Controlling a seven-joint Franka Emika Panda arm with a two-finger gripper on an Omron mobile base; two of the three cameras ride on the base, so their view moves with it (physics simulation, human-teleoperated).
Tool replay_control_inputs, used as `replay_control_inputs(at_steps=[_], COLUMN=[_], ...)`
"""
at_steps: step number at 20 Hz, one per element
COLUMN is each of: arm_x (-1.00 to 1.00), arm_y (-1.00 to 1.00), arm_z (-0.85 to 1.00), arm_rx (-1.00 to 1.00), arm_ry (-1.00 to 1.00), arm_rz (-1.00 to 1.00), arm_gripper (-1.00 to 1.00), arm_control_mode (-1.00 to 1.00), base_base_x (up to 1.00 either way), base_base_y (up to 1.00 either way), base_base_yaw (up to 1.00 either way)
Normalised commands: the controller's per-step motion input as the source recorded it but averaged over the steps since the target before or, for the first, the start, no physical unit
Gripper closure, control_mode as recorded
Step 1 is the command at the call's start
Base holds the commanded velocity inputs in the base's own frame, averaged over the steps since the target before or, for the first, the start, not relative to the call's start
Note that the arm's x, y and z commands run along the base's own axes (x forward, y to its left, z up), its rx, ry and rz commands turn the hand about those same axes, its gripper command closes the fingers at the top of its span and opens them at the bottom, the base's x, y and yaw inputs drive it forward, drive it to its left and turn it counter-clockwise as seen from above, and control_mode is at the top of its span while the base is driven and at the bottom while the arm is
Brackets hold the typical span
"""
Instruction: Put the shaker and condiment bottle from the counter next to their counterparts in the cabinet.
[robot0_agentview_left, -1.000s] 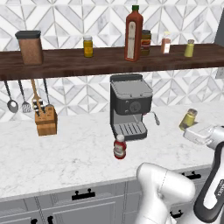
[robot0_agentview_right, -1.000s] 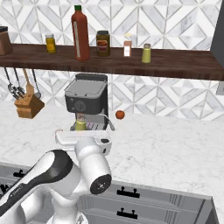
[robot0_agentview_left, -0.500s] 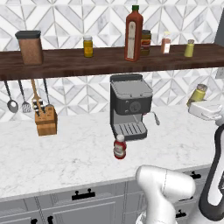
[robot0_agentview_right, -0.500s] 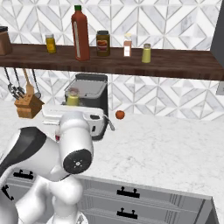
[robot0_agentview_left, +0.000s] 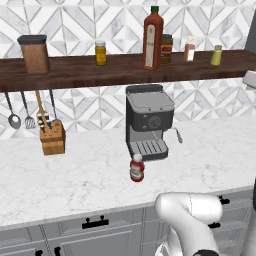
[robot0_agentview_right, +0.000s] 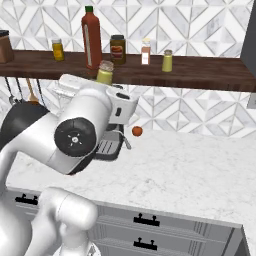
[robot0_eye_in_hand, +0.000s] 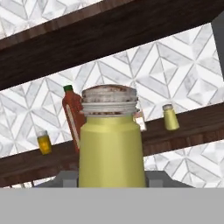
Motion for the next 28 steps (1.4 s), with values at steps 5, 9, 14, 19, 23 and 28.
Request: replay_control_inputs(at_steps=[5, 9, 14, 19, 23, 28], arm_x=[0.23, 0.16, 0.25, 0.42, 0.69, 0.53], arm_y=[-0.63, -0.24, 0.01, -0.21, -0.35, -0.24], arm_z=[0.71, 0.11, -0.20, 0.00, -0.01, -0.15], arm_rx=[-0.01, -0.09, -0.19, -0.07, -0.02, -0.07], arm_ry=[0.06, 0.00, -0.03, -0.04, 0.04, -0.02], arm_rz=[-0.21, -0.07, 0.01, -0.03, -0.09, -0.01], arm_gripper=[1.00, 1.00, 1.00, 1.00, 1.00, 1.00], arm_control_mode=[-1.00, -1.00, -1.00, -1.00, -1.00, -1.00], base_base_x=[0.00, 0.00, 0.00, 0.00, 0.00, 0.00], base_base_y=[0.00, 0.00, 0.00, 0.00, 0.00, 0.00], base_base_yaw=[0.00, 0.00, 0.00, 0.00, 0.00, 0.00])
